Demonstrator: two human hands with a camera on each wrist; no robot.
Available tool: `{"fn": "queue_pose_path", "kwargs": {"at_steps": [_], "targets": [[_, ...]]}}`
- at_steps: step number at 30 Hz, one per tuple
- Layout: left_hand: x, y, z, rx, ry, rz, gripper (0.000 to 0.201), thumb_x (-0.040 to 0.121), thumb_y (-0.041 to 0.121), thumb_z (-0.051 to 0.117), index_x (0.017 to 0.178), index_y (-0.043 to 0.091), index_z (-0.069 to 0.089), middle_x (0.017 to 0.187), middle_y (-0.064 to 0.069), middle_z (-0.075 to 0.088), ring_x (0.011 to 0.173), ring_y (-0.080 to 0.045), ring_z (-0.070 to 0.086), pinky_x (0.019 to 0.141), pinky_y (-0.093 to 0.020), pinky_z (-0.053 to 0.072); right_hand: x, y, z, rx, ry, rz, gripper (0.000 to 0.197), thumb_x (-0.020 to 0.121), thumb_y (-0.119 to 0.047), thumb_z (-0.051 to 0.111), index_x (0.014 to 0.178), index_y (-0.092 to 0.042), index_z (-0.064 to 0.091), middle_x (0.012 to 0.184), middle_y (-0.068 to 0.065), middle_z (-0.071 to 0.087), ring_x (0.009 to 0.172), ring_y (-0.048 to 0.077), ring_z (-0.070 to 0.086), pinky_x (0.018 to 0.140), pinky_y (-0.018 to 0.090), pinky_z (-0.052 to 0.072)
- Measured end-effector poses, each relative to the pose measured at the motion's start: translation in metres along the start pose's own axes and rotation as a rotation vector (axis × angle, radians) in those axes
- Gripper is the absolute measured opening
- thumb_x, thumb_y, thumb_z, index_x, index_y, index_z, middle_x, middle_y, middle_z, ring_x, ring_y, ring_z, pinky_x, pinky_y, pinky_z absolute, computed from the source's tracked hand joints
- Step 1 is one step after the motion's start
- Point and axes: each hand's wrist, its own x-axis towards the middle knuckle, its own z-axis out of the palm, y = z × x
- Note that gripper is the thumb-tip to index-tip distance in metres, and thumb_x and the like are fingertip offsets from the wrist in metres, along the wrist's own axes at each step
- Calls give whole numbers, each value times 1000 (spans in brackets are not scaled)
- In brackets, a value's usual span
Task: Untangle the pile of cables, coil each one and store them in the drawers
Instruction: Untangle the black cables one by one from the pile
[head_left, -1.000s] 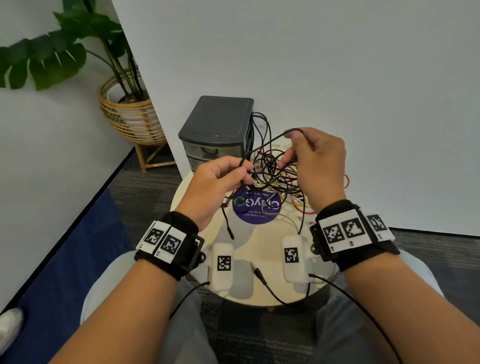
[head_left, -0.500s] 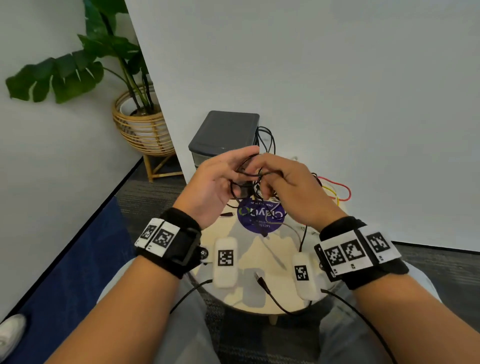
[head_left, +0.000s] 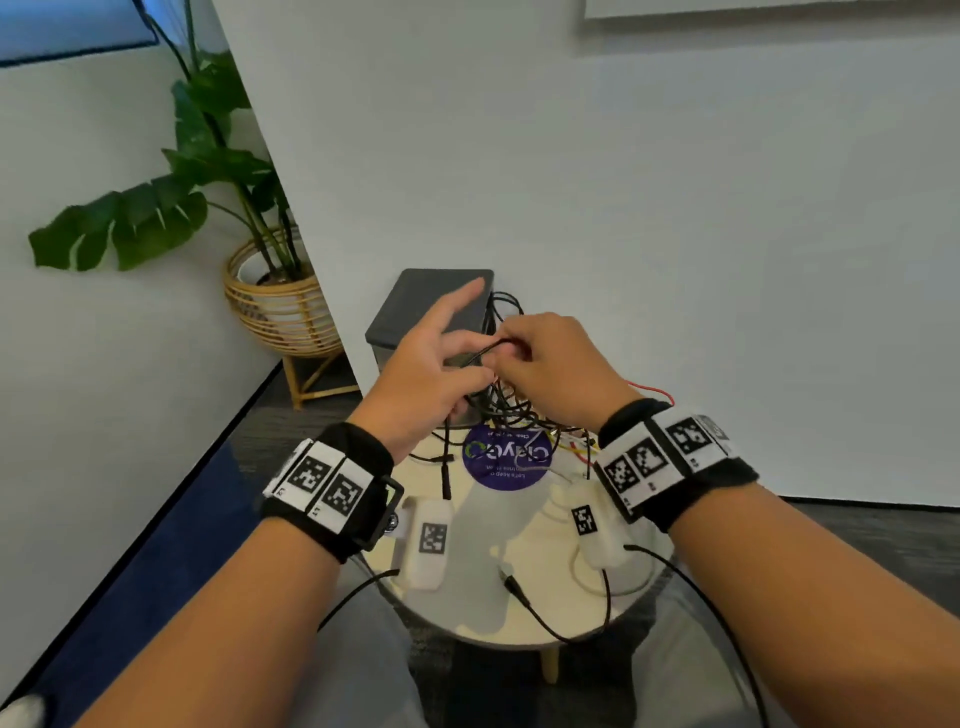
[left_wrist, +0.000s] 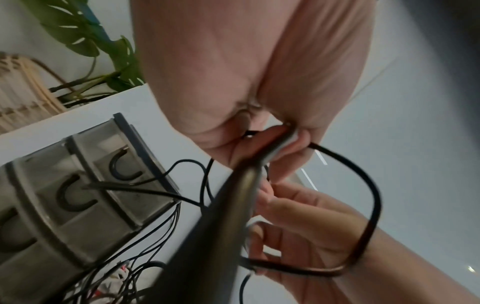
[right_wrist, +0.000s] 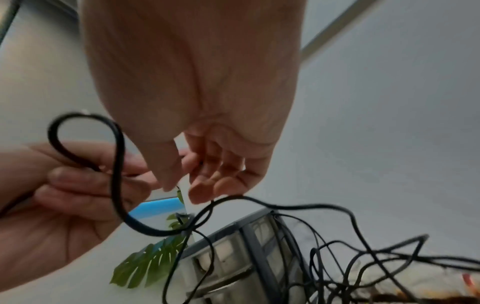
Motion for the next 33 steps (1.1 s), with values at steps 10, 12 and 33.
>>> {"fn": "queue_pose_path", "kwargs": {"at_steps": [10,12,33], "targets": [[-6,-18,-8,304,139,-49,81,92,2,70,154,41,37,138,5,55,75,-26,62,69,-39,64,6,5,-40,741,257,513,57,110,-35,34,82,-5,72,65,10,69,53,16,58,54,24,40],[-3,-22,-7,349,111,-80,62,92,8,72,147,29,52,126,6,66,87,-17,70,73,-31,63,7,5,-40,714,227,497,56,110,-34,33,83,-6,71,66,7,69,55,14,56,57,24,39],[6,3,-36,731,-162,-50,17,97,24,68,96,34,81,90,13,76,88,-12,68,84,-35,55,4,-8,-40,196,-41,108,42,102,-39,58,77,-7,69,41,-16,39,39,2,32,46,11,30]]}}
